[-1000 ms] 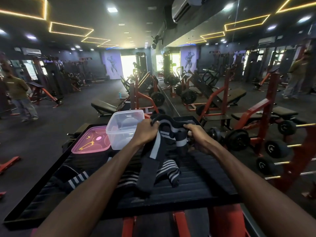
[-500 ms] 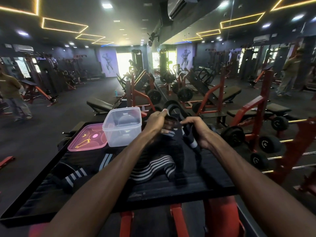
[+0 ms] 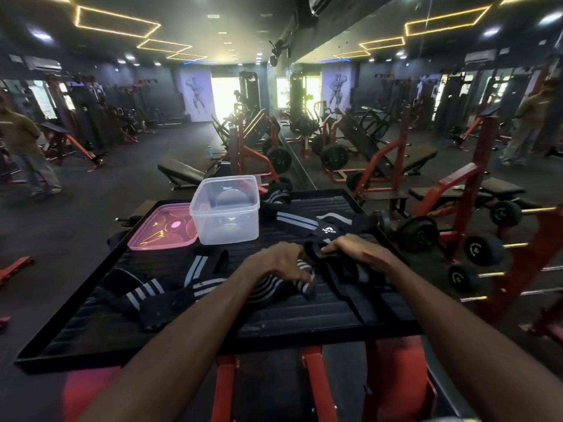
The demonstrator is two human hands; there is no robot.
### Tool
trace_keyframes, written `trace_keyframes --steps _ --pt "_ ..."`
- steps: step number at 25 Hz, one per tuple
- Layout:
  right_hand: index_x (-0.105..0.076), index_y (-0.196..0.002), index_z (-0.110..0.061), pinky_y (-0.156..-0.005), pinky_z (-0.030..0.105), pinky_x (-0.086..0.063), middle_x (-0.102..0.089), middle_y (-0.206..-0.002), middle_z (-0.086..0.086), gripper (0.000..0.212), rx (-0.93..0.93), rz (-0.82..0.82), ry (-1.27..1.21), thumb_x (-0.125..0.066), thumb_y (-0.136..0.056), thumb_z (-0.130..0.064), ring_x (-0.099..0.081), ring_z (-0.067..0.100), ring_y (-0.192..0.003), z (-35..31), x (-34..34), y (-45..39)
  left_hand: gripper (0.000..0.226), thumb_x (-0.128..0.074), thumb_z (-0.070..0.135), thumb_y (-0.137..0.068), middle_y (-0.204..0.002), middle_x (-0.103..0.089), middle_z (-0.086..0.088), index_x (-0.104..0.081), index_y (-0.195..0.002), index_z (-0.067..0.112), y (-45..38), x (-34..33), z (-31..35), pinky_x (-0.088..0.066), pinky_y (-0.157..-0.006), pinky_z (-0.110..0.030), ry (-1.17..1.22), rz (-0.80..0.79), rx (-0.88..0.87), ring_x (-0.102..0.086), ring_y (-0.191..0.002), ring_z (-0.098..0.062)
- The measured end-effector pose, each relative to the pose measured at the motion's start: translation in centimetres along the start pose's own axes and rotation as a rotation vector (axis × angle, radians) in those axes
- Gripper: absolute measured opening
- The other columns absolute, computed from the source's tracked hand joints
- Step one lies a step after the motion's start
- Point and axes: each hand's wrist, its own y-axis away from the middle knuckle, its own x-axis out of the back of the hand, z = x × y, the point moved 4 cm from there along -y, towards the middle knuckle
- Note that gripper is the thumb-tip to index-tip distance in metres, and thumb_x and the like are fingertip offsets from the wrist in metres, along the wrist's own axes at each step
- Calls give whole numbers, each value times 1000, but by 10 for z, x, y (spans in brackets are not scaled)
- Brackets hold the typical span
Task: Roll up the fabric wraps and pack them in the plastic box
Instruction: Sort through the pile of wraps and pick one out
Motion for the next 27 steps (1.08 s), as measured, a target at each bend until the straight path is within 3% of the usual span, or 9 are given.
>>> trace_keyframes --steps 4,7,9,13,15,19,21,25,27 --pt "-56 -133 -31 -112 50 -34 -48 -144 9 65 34 183 495 -63 -76 -62 -42 38 -136 -13 -11 -20 74 -60 69 -80 -133 -57 -16 -51 -128 14 10 15 -22 -46 -100 -46 -40 144 118 -54 -121 -36" --pt "-64 -115 -21 -87 34 -42 -61 -119 8 40 305 369 422 -68 -83 -46 -56 27 -113 -54 -27 -17 78 -50 73 -84 -133 -59 -17 -50 -131 11 20 20 -39 -46 -99 -45 42 254 193 -55 -120 -36" --pt "-69 -98 -14 -74 31 -44 -69 -96 5 23 372 214 193 -69 -87 -33 -63 20 -91 -73 -53 -17 66 -44 63 -93 -128 -62 -18 -51 -129 8 29 24 -52 -47 -95 -43 137 316 213 -58 -115 -35" --pt "-65 -105 -20 -59 30 -51 -67 -92 3 33 203 -114 -111 -59 -93 -50 -62 20 -71 -74 -105 -22 50 -32 49 -103 -121 -64 -23 -52 -122 6 51 36 -75 -44 -91 -40 430 457 281 -59 -112 -39" --pt "-62 -96 -17 -53 28 -51 -63 -81 7 17 154 -181 -259 -63 -95 -34 -60 20 -59 -70 -123 -23 52 -28 48 -105 -120 -65 -21 -56 -117 6 59 43 -92 -42 -95 -41 555 553 341 -58 -114 -38" --pt "-61 -85 -4 -47 26 -44 -57 -66 15 15 202 -87 -577 -53 -90 8 -52 18 -47 -87 -136 -21 48 -58 59 -86 -106 -72 -2 -63 -110 17 76 52 -119 -50 -96 -39 806 518 338 -67 -100 -22" --pt "-63 -88 -1 -45 25 -44 -60 -65 13 18 184 -112 -697 -51 -91 11 -52 16 -48 -100 -140 -23 30 -69 36 -85 -101 -74 -4 -67 -109 17 85 60 -129 -55 -85 -32 806 502 304 -69 -90 -18" --pt "-64 -85 -2 -51 28 -50 -64 -69 14 17 176 -91 -599 -55 -87 12 -56 16 -49 -114 -158 -28 34 -48 6 -80 -91 -77 -5 -77 -94 17 111 90 -161 -57 -72 -31 720 669 295 -71 -83 -23" --pt "-64 -78 -5 -60 37 -53 -59 -69 14 16 149 -64 -455 -57 -87 7 -54 19 -51 -114 -173 -32 37 -45 1 -81 -74 -74 -4 -77 -85 18 124 100 -175 -53 -48 -28 767 675 315 -67 -58 -18"
